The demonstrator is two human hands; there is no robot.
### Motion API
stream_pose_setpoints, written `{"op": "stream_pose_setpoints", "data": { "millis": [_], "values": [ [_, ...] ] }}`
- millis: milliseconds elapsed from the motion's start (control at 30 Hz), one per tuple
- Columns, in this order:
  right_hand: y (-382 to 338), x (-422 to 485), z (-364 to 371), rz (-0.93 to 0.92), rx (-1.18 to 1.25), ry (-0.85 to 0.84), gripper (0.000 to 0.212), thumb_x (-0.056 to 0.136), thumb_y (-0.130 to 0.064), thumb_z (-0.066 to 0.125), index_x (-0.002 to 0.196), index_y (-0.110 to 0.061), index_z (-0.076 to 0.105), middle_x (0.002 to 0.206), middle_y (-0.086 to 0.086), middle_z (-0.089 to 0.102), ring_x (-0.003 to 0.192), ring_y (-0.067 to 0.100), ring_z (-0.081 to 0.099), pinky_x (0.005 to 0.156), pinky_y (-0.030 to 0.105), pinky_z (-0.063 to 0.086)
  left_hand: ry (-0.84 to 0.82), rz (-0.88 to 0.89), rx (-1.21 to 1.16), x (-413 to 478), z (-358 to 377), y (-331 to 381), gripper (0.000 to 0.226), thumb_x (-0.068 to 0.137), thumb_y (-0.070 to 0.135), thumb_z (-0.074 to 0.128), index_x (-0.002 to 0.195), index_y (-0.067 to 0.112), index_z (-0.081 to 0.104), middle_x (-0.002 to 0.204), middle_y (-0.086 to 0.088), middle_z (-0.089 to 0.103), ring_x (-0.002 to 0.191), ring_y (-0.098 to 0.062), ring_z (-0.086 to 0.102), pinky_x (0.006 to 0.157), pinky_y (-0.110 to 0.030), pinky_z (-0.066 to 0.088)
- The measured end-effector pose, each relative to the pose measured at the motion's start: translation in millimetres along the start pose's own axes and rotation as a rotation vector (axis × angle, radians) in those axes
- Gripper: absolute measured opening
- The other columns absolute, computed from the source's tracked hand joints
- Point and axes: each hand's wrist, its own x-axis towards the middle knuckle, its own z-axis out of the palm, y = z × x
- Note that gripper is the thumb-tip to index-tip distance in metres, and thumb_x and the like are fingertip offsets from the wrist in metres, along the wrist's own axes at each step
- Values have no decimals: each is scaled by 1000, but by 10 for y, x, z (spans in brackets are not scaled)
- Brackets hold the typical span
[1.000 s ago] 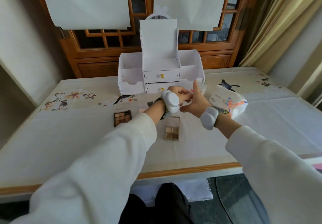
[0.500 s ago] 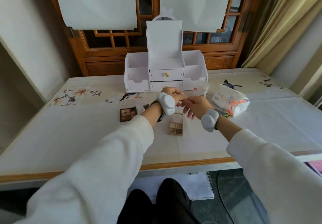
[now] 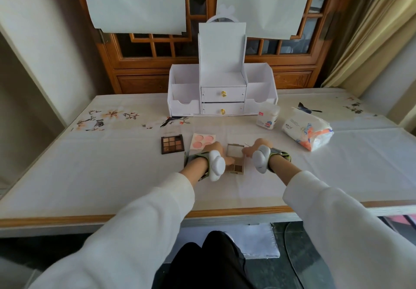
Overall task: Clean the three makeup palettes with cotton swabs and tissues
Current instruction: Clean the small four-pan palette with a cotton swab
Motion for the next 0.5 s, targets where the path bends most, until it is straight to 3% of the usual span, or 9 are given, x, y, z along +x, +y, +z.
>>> {"op": "stream_pose_setpoints", "data": {
  "millis": [133,267,500],
  "values": [
    [4,23,64,-20,-34,-72,40,87,-28,53,55,-13,35,56,1,35,52,16,35,45,23,26,-17,-19,-88,46,17,-29,23,90,29,57,94,8,66,95,-13,64,84,-24,58,78,-30,45],
    [-9,63,80,-46,-52,-72,40,88,-27,50,54,-11,36,54,3,36,48,16,34,45,22,25,26,-8,-200,80,76,-119,16,89,12,49,74,13,55,79,-7,54,76,-20,49,69,-24,37],
    [-69,96,78,-2,-77,-52,40,85,-29,56,56,-12,34,56,1,34,48,13,33,44,21,26,-10,11,-351,84,86,-150,11,92,11,54,82,6,53,84,-9,54,77,-21,51,56,-23,39]
  ]
}}
